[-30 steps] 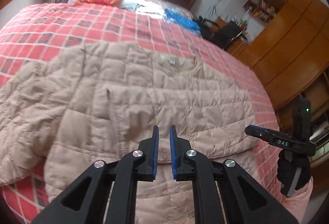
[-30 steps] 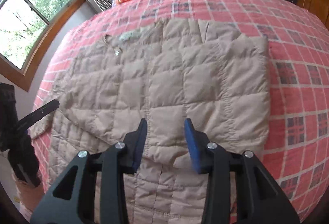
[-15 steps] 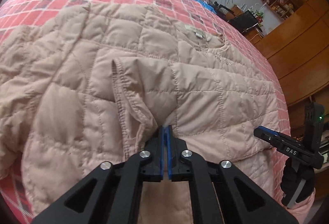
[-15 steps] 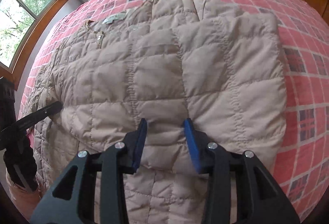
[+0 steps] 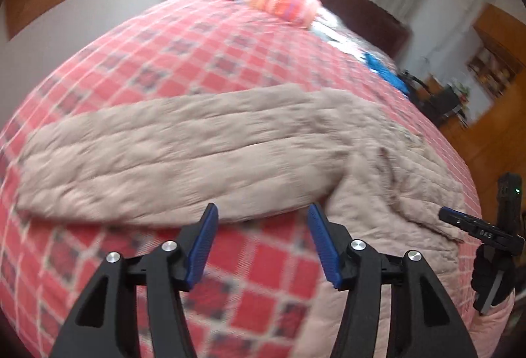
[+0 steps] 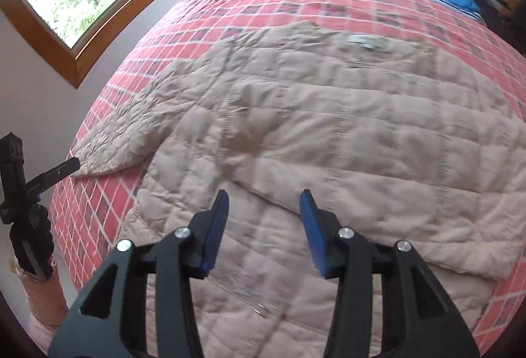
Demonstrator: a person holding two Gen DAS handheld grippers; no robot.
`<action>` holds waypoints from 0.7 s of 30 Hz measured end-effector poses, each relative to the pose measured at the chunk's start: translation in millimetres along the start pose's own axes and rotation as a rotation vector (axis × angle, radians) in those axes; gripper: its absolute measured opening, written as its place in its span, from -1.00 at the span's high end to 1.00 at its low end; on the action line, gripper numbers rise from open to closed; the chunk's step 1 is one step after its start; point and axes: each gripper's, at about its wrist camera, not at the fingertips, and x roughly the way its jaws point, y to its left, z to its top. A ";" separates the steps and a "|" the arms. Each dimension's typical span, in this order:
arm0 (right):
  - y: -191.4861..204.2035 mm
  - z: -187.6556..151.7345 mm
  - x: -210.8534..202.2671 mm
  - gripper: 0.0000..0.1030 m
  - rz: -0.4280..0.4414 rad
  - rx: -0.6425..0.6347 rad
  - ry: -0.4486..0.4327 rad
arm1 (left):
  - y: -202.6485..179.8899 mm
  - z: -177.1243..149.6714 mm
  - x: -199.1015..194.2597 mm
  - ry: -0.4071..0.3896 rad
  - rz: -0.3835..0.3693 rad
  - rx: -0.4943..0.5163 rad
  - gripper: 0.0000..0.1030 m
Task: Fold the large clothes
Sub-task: 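Open both tools and release the coat onto the bed, then grasp the other sleeve cuff with the left tool and lift it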
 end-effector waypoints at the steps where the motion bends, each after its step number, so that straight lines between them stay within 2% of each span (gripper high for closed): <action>1: 7.1 2.4 6.2 0.12 0.009 -0.002 0.010 | 18.0 -1.7 -3.6 0.000 0.018 -0.029 -0.12; 3: 24.2 6.4 19.2 0.12 0.033 -0.014 0.034 | 58.8 -9.8 -9.0 -0.005 0.080 -0.107 -0.12; 9: 77.8 16.2 57.0 0.12 0.045 -0.086 0.095 | 139.1 -28.4 -17.4 -0.031 0.131 -0.303 -0.12; 13: 102.1 20.4 83.2 0.24 0.025 -0.110 0.142 | 162.8 -29.6 -14.0 -0.037 0.176 -0.374 -0.12; 16: 107.0 21.5 101.0 0.29 0.017 -0.109 0.167 | 177.2 -27.4 -5.7 -0.038 0.172 -0.426 -0.13; 21: 105.0 18.2 121.0 0.32 -0.018 -0.123 0.179 | 186.1 -18.0 4.3 -0.072 0.178 -0.439 -0.15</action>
